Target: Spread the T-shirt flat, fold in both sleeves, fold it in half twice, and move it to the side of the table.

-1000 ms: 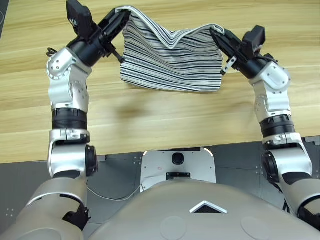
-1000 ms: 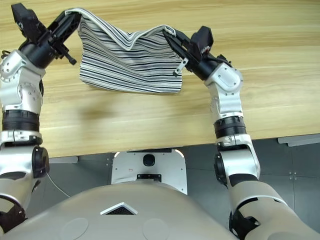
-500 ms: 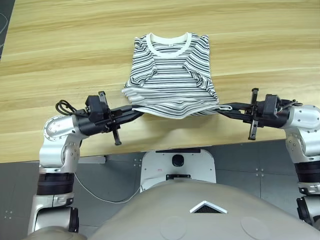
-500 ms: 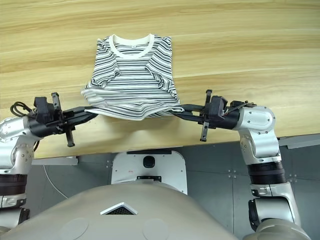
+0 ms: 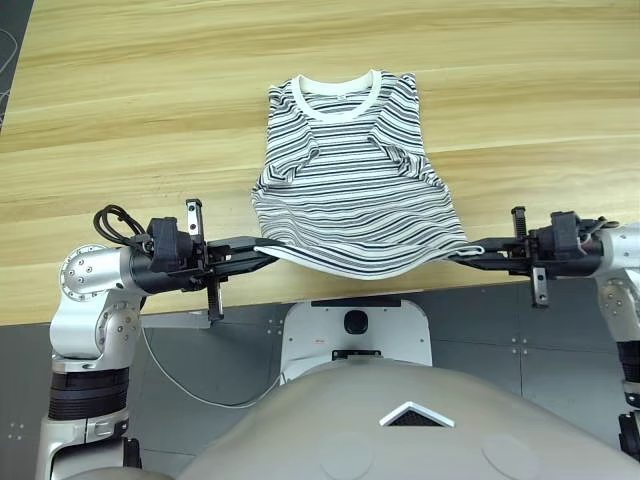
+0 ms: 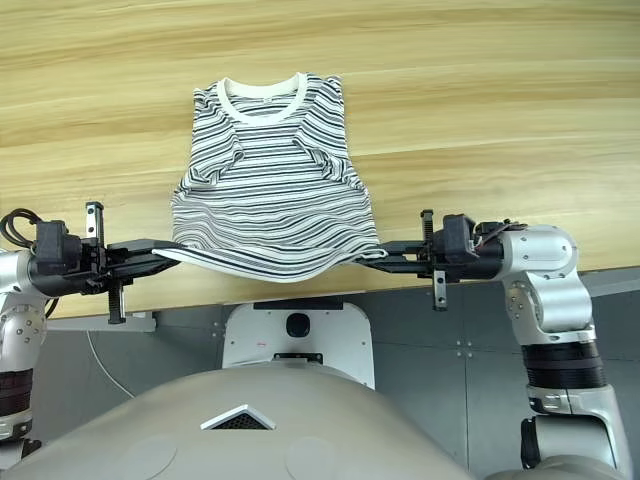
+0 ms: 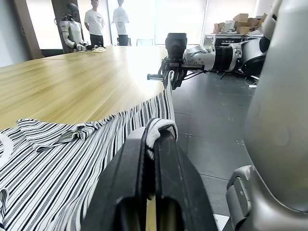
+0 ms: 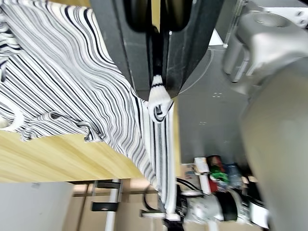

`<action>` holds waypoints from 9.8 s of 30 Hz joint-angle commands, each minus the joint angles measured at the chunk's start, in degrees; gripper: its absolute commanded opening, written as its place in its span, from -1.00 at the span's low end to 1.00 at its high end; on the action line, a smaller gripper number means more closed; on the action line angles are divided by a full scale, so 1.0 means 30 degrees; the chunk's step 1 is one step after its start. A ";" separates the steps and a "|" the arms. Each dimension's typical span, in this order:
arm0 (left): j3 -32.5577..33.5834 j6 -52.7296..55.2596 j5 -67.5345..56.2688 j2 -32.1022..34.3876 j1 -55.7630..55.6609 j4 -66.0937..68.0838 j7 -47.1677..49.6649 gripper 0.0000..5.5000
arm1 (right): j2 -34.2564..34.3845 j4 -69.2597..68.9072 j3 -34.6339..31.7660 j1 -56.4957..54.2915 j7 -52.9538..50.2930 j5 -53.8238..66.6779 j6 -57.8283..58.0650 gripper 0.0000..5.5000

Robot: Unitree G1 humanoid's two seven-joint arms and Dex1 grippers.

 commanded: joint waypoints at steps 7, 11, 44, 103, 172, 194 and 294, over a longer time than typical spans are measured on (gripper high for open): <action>0.1030 0.0312 -0.0621 0.0348 0.0429 -0.1595 0.0205 -0.96 | -0.0138 -0.1815 -0.1252 -0.0043 -0.0076 0.1449 0.1646 -0.96; 0.0990 0.1732 -0.0786 -0.0459 -0.3020 0.3214 0.1408 -0.96 | 0.2084 0.0832 -0.0832 -0.2861 -0.3448 -0.0954 0.0785 -0.96; -0.1278 -0.1886 0.9215 -0.3877 -1.8715 2.4156 0.6091 -0.96 | 0.7441 1.8263 0.0308 -1.4329 -1.2162 -1.0296 -0.4299 -0.96; -1.6785 -2.0138 2.7789 -0.3616 -2.1225 3.0036 1.0379 0.03 | 1.2910 1.6032 -0.3142 -1.0186 -2.5255 -0.9944 -0.8298 -0.12; -1.3026 -2.4791 2.6939 0.0342 -2.0450 2.4981 1.6490 0.94 | -0.3690 0.9103 0.2021 -0.3719 -2.3148 -2.7191 -2.3154 0.84; -2.1622 -2.2023 3.7857 -0.5360 -2.4507 2.8985 3.3475 0.94 | -0.3986 1.1583 0.7072 -0.5566 -3.3828 -3.5481 -2.3619 0.84; 0.2988 -2.4872 2.5502 -0.8545 -2.6696 4.5563 -0.0177 -0.93 | -0.1074 0.7792 0.7247 -0.3785 -0.5859 -0.0139 -0.9877 -0.95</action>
